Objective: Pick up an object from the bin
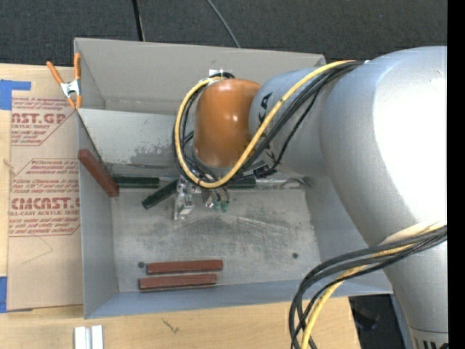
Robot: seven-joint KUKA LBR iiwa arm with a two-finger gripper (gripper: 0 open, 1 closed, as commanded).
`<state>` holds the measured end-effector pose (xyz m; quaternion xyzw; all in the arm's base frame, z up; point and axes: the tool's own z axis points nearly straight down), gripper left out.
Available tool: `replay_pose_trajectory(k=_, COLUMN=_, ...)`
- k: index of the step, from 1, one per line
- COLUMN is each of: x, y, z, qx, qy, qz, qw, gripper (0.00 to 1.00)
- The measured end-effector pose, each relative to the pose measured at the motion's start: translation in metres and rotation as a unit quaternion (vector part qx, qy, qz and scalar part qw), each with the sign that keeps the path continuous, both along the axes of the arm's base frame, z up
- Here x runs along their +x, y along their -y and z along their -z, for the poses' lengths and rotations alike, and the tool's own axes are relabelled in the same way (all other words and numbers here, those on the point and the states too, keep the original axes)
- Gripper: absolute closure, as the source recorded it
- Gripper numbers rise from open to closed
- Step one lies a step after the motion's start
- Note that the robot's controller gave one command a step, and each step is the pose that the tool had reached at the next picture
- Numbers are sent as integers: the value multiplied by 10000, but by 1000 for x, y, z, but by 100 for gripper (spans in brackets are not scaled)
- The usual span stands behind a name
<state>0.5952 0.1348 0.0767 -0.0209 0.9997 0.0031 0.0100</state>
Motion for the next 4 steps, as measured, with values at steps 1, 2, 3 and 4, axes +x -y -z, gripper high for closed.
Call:
replay_pose_trajectory(k=1, x=-6, y=0, z=4, qx=-21, qy=-134, qz=-16, qw=9999, gripper=0)
replay_pose_trajectory(k=2, x=-6, y=0, z=4, qx=-21, qy=-132, qz=-16, qw=9999, gripper=0)
replay_pose_trajectory(k=3, x=-18, y=61, z=0, qx=5, qy=-34, qz=639, qw=9979, gripper=100)
replay_pose_trajectory(k=4, x=-18, y=61, z=0, qx=6, qy=-33, qz=640, qw=9979, gripper=100)
